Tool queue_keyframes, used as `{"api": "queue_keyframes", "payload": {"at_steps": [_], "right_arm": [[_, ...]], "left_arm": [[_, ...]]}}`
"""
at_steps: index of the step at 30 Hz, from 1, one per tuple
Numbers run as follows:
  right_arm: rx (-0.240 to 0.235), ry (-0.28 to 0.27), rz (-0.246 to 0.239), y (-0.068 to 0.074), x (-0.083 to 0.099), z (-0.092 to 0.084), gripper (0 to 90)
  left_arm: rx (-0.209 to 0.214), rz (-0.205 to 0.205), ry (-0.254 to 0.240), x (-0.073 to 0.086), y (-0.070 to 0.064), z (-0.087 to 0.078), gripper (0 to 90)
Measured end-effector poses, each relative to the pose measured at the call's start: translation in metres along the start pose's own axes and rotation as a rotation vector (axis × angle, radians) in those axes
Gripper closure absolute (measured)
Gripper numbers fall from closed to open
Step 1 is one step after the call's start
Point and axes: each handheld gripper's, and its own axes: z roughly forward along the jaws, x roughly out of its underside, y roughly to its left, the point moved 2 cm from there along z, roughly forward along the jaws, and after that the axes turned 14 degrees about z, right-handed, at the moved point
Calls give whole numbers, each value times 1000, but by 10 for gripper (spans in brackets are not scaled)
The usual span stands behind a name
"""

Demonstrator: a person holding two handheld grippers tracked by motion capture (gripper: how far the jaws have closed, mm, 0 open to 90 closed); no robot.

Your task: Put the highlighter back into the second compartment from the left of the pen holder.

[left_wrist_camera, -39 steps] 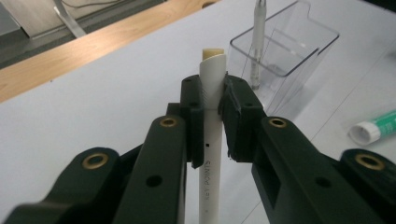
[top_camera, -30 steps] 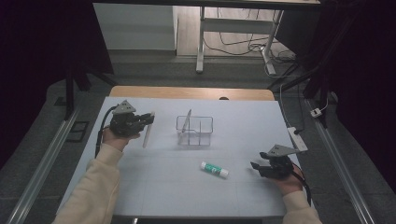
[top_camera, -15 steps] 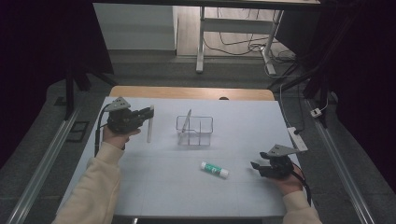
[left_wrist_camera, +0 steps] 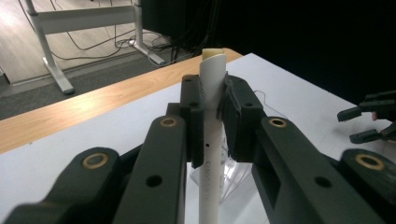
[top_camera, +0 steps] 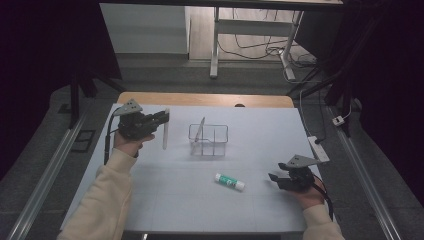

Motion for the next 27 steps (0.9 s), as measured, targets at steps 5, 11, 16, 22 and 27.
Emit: {"api": "queue_keyframes", "payload": {"at_steps": [5,11,16,22,27], "right_arm": [[1,1,1,0,0,0,404],[0,-1,0,0,0,0,403],[-1,-1,0,0,0,0,403],[-2,-1,-1,0,0,0,403],[-1,0,-1,0,0,0,403]], "left_arm": [[6,-4,-15,-5,-1,2,787],[7,1,-25,-10,-2,4,787],[12,6,-31,-14,-3,7,787],[17,13,-38,-21,-6,12,787],[22,17,-44,-25,-8,16,786]]}}
